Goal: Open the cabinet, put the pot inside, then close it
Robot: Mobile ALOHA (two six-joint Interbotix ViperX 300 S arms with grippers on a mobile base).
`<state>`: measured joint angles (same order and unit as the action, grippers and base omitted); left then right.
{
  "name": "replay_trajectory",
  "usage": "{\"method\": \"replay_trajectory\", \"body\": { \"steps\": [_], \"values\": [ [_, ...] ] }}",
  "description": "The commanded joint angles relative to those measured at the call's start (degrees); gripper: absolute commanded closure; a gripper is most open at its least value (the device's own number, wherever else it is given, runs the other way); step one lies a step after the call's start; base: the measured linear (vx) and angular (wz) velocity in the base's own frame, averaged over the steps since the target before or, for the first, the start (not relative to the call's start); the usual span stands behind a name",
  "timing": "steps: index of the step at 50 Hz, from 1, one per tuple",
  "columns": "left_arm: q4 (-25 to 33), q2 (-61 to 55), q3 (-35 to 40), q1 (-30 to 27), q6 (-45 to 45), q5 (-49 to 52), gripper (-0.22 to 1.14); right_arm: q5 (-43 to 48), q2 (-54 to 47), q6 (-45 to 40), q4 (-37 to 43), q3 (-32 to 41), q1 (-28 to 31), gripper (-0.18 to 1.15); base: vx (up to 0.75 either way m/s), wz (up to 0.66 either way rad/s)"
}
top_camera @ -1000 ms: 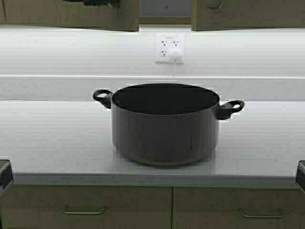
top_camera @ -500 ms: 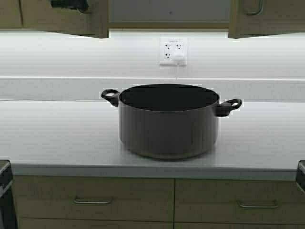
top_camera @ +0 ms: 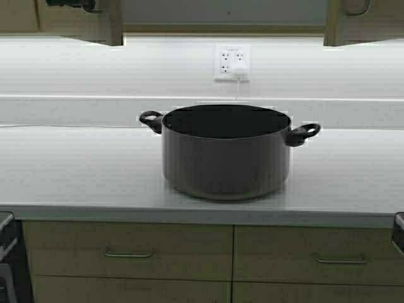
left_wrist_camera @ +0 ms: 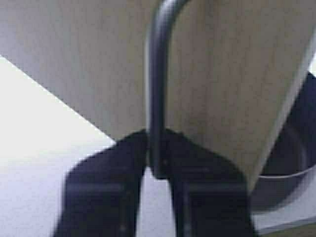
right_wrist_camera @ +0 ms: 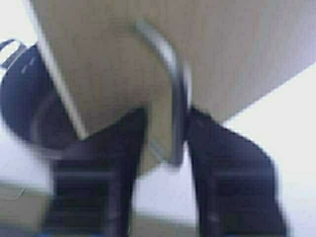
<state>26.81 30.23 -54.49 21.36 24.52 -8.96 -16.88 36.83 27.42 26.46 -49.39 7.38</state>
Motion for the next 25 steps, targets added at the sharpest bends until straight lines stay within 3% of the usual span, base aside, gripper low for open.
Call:
{"method": "replay_trajectory", "body": {
  "steps": [1, 5, 17, 21, 25],
  "values": [
    [-0.1, 1.1, 0.4, -0.7, 0.1, 1.3, -0.16, -4.4, 1.5, -1.3, -1.9, 0.6, -2.2, -0.03, 0.01, 0.01],
    [-0.1, 3.3, -0.4, -0.7, 0.0, 3.8, -0.07, -9.8, 3.5, -1.7, -4.0, 0.4, -2.9, -0.04, 0.0, 0.01],
    [-0.1, 11.1, -1.8, 0.3, 0.8, 17.2, -0.06, -24.3, 10.0, -3.4, -5.4, 0.4, -2.7, -0.04, 0.01, 0.0],
    [-0.2, 12.4, -1.6, 3.5, 1.0, 21.3, -0.02, -27.9, 12.7, -2.8, -3.1, 0.1, -1.1, -0.03, 0.0, 0.01],
    [-0.2, 12.3, -1.3, 8.6, 1.0, 21.7, 0.12, -27.8, 14.7, -2.0, 0.4, 0.3, 3.8, 0.01, -0.01, 0.02]
  ]
}}
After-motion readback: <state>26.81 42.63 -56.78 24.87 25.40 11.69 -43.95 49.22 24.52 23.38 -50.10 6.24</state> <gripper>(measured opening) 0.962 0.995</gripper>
